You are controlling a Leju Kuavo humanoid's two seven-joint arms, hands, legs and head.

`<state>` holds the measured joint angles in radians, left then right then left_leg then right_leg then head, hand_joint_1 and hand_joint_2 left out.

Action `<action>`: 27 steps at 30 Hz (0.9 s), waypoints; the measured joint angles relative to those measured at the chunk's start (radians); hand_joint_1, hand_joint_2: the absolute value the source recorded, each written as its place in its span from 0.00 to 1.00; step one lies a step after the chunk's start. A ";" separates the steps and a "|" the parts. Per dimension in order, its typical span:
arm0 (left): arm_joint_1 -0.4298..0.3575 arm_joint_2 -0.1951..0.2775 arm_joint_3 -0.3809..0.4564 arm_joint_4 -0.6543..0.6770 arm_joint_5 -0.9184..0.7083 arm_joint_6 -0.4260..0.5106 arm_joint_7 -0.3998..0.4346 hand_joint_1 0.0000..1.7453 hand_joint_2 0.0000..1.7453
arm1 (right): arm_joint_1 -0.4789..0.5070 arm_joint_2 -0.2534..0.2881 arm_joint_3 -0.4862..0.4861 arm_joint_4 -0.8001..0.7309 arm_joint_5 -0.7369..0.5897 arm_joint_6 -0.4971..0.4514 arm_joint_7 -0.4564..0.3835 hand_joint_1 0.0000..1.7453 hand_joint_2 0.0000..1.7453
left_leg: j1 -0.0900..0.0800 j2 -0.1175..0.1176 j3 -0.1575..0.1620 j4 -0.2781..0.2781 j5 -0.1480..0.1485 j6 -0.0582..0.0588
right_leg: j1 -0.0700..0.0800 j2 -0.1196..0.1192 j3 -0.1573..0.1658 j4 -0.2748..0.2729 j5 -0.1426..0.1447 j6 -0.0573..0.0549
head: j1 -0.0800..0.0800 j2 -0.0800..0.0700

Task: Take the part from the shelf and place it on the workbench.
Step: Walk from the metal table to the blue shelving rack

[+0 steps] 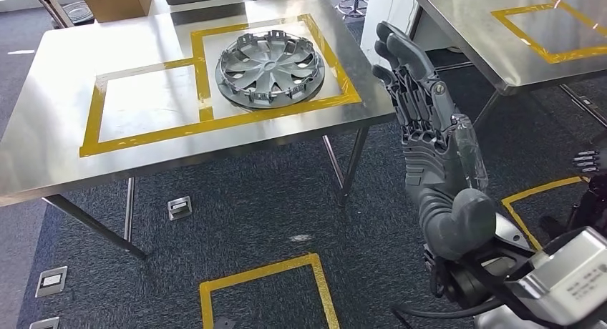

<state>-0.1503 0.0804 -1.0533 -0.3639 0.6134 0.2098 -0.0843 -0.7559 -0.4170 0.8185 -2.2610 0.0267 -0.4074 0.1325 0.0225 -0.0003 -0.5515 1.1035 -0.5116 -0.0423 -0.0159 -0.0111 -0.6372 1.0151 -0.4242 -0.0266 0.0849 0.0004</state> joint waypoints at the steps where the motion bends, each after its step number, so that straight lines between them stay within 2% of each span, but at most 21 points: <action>1: -0.001 0.000 0.000 0.000 0.000 0.000 0.000 0.00 0.00 | 0.000 0.000 0.000 0.000 0.000 0.000 0.000 0.00 0.00 | -0.001 -0.002 0.031 -0.049 -0.007 0.004 | 0.000 0.000 -0.009 0.007 0.005 0.007 | -0.004 0.000; 3: -0.002 0.000 0.000 0.000 0.000 0.000 0.000 0.00 0.00 | 0.001 0.000 -0.001 0.000 0.000 -0.001 -0.001 0.00 0.00 | -0.006 -0.005 0.048 -0.087 -0.018 0.021 | 0.000 0.000 -0.017 0.011 0.019 0.021 | -0.007 0.000; 5: -0.002 0.000 0.000 0.000 0.000 0.001 0.001 0.00 0.00 | 0.002 -0.002 -0.001 0.001 0.000 -0.001 -0.001 0.00 0.00 | -0.007 -0.002 0.031 -0.088 -0.001 0.042 | -0.002 0.000 -0.024 0.012 0.019 0.033 | -0.005 0.000; 6: -0.002 0.000 0.000 0.000 0.000 0.001 0.001 0.00 0.00 | 0.002 -0.003 -0.002 0.001 -0.001 -0.002 -0.001 0.00 0.00 | -0.007 0.000 0.021 -0.090 0.010 0.053 | -0.003 0.001 -0.033 0.029 -0.006 0.037 | -0.003 0.000; 7: -0.003 0.000 0.000 0.000 0.001 0.001 0.002 0.00 0.00 | 0.002 -0.004 -0.002 0.001 -0.001 -0.002 -0.001 0.00 0.00 | -0.007 0.002 0.008 -0.091 0.022 0.062 | -0.004 0.002 -0.045 0.066 -0.049 0.040 | -0.001 0.000; 9: -0.004 -0.001 0.000 0.000 0.001 0.001 0.002 0.00 0.00 | 0.003 -0.006 -0.002 0.002 -0.002 -0.002 -0.001 0.00 0.00 | -0.012 0.003 -0.018 -0.090 0.043 0.072 | -0.004 0.003 -0.072 0.184 -0.149 0.042 | 0.003 0.000; 10: -0.004 -0.001 0.000 0.000 0.002 0.001 0.002 0.00 0.00 | 0.004 -0.007 -0.002 0.002 -0.002 -0.002 -0.001 0.00 0.00 | -0.016 0.003 -0.033 -0.089 0.054 0.075 | -0.004 0.003 -0.079 0.239 -0.176 0.041 | 0.005 0.000; 11: -0.003 -0.001 0.000 0.000 0.002 0.001 0.002 0.00 0.00 | 0.005 -0.007 -0.002 0.002 -0.002 -0.002 -0.001 0.00 0.00 | -0.020 0.003 -0.047 -0.088 0.064 0.076 | -0.003 0.003 -0.075 0.273 -0.177 0.038 | 0.005 0.000; 12: -0.003 -0.001 0.000 0.000 0.002 0.002 0.002 0.00 0.00 | 0.006 -0.007 -0.002 0.002 -0.002 -0.002 -0.001 0.00 0.00 | -0.024 0.003 -0.062 -0.087 0.075 0.078 | -0.001 0.003 -0.056 0.275 -0.160 0.033 | 0.006 0.000; 13: -0.004 -0.001 0.000 0.000 0.003 0.002 0.002 0.00 0.00 | 0.006 -0.007 -0.002 0.002 -0.002 -0.002 -0.001 0.00 0.00 | -0.029 0.003 -0.075 -0.086 0.085 0.079 | 0.003 0.003 -0.023 0.245 -0.132 0.026 | 0.006 0.000; 14: -0.004 -0.002 0.000 0.000 0.003 0.002 0.002 0.00 0.00 | 0.006 -0.007 -0.002 0.002 -0.002 -0.002 -0.001 0.00 0.00 | -0.032 0.002 -0.087 -0.085 0.095 0.079 | 0.009 0.003 0.024 0.187 -0.110 0.015 | 0.006 0.000; 16: -0.004 -0.004 0.000 0.000 0.003 0.003 0.001 0.00 0.00 | 0.004 -0.007 -0.003 0.002 -0.003 -0.002 -0.001 0.00 0.00 | -0.036 0.001 -0.102 -0.086 0.113 0.075 | 0.021 0.003 0.115 0.051 -0.108 -0.006 | 0.005 0.000; 17: -0.004 -0.005 0.000 0.000 0.003 0.004 0.001 0.00 0.00 | 0.003 -0.007 -0.004 0.002 -0.003 -0.002 -0.002 0.00 0.00 | -0.035 0.001 -0.107 -0.088 0.124 0.071 | 0.027 0.004 0.140 0.006 -0.115 -0.012 | 0.004 0.000; 18: -0.004 -0.007 0.000 0.000 0.004 0.005 0.000 0.00 0.00 | 0.002 -0.007 -0.004 0.002 -0.003 -0.002 -0.002 0.00 0.00 | -0.033 0.001 -0.111 -0.092 0.135 0.065 | 0.031 0.003 0.149 -0.019 -0.118 -0.016 | 0.004 0.000; 20: -0.002 -0.008 0.000 0.001 0.005 0.008 0.000 0.00 0.00 | 0.002 -0.007 -0.004 0.002 -0.003 -0.002 -0.003 0.00 0.00 | -0.029 0.000 -0.119 -0.099 0.148 0.053 | 0.031 0.001 0.138 -0.037 -0.095 -0.021 | 0.008 0.000; 21: 0.000 -0.008 0.000 0.001 0.006 0.009 0.000 0.00 0.00 | 0.002 -0.007 -0.004 0.003 -0.004 -0.002 -0.004 0.00 0.00 | -0.028 -0.001 -0.124 -0.092 0.131 0.046 | 0.029 -0.001 0.131 -0.044 -0.080 -0.025 | 0.007 0.000; 22: 0.003 -0.009 -0.001 0.002 0.007 0.009 0.000 0.00 0.00 | 0.003 -0.007 -0.004 0.003 -0.005 -0.002 -0.004 0.00 0.00 | -0.026 -0.001 -0.132 -0.066 0.092 0.040 | 0.025 -0.003 0.121 -0.050 -0.065 -0.028 | 0.004 0.000; 24: 0.006 -0.009 -0.001 0.002 0.008 0.009 0.000 0.00 0.00 | 0.005 -0.007 -0.003 0.004 -0.006 -0.002 -0.006 0.00 0.00 | -0.018 -0.001 -0.150 0.042 -0.015 0.025 | 0.023 -0.004 0.096 -0.052 -0.040 -0.032 | -0.005 0.000; 25: 0.006 -0.009 -0.001 0.003 0.008 0.009 0.000 0.00 0.00 | 0.007 -0.008 -0.003 0.004 -0.007 -0.002 -0.007 0.00 0.00 | -0.013 -0.001 -0.156 0.107 -0.051 0.018 | 0.022 -0.005 0.082 -0.050 -0.028 -0.032 | -0.008 0.000; 26: 0.006 -0.009 -0.001 0.003 0.010 0.009 0.000 0.00 0.00 | 0.009 -0.008 -0.002 0.005 -0.009 -0.002 -0.008 0.00 0.00 | -0.009 -0.001 -0.153 0.155 -0.061 0.012 | 0.021 -0.005 0.066 -0.047 -0.017 -0.030 | -0.010 0.000; 27: 0.006 -0.009 -0.001 0.004 0.011 0.010 0.000 0.00 0.00 | 0.010 -0.008 -0.002 0.005 -0.010 -0.002 -0.009 0.00 0.00 | -0.006 -0.001 -0.140 0.177 -0.047 0.007 | 0.019 -0.005 0.048 -0.042 -0.007 -0.026 | -0.012 0.000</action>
<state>-0.1444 0.0718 -1.0540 -0.3604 0.6245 0.2194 -0.0847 -0.7459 -0.4246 0.8166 -2.2557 0.0163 -0.4098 0.1239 0.0166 -0.0013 -0.6917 1.2803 -0.5586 -0.0358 0.0034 -0.0164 -0.5895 0.9727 -0.4309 -0.0531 0.0724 0.0004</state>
